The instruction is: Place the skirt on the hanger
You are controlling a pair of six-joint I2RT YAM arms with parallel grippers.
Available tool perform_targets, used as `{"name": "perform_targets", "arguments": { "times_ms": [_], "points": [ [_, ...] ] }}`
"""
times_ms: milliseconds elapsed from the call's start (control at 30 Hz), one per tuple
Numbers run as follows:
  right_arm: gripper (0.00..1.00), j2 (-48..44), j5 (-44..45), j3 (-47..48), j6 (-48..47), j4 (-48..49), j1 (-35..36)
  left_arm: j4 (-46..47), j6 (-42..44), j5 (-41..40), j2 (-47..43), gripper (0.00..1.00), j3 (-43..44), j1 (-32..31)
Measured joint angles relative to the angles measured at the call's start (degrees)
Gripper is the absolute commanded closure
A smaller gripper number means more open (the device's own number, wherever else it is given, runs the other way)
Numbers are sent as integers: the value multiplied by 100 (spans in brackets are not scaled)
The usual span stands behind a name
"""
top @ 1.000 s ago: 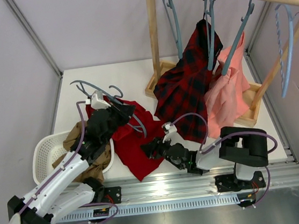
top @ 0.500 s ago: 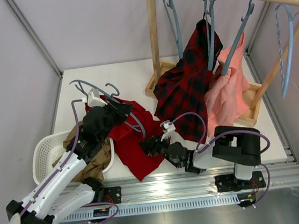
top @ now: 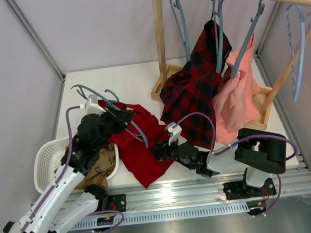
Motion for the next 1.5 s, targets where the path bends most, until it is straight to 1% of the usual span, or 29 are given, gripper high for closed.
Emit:
{"name": "perform_targets", "arguments": {
  "times_ms": [200, 400, 533, 633, 800, 867, 1000, 1167, 1300, 1367, 1400, 1433, 1500],
  "points": [
    [52, -26, -595, 57, -354, -299, -361, -120, 0, 111, -275, 98, 0, 4],
    [52, -68, -1113, 352, -699, -553, -638, -166, 7, 125, -284, 97, 0, 4],
    [50, -111, -1488, 535, -837, -651, -824, -190, 15, 127, -278, 98, 0, 4],
    [49, -111, -1659, 654, -918, -728, -898, -192, 46, 160, -245, 97, 0, 4],
    [51, -90, -1836, 938, -1064, -866, -925, -188, 79, 184, -208, 97, 0, 15],
    [52, -24, -1891, 1064, -1119, -874, -929, -190, 105, 208, -201, 97, 0, 24],
    [60, 151, -1930, 1213, -1207, -903, -951, -188, 107, 216, -181, 97, 0, 46],
    [60, 293, -1941, 1307, -1283, -1099, -1023, -190, 109, 254, -181, 97, 0, 98],
    [66, 297, -1950, 1307, -1305, -1158, -1067, -190, 109, 284, -181, 97, 0, 140],
    [67, 297, -1956, 1307, -1305, -1158, -1080, -190, 109, 317, -181, 97, -2, 160],
    [72, 297, -1958, 1309, -1305, -1158, -1084, -190, 111, 332, -181, 97, -2, 166],
    [74, 299, -1961, 1314, -1311, -1158, -1086, -188, 111, 354, -181, 97, -2, 173],
    [74, 321, -1982, 1344, -1305, -1161, -1093, -190, 114, 365, -181, 97, -2, 181]
  ]
}}
